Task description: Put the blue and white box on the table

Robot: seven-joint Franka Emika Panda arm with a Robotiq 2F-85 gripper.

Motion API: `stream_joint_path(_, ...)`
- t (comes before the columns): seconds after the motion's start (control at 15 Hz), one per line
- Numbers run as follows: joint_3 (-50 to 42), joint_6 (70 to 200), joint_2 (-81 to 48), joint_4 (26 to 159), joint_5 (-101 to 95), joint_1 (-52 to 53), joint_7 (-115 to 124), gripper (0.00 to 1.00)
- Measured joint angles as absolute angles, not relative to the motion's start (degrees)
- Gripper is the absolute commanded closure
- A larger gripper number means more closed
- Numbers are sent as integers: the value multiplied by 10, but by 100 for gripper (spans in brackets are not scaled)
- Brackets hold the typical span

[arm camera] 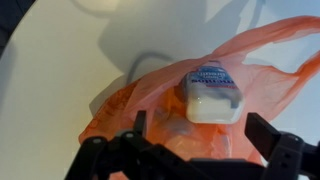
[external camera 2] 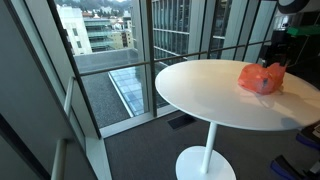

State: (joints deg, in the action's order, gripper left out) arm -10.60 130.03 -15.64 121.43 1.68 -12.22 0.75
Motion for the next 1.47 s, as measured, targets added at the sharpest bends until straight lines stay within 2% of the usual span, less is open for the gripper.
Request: stream_joint_path(1.47,-88,1315,-196,1209,18,-124,-14,0)
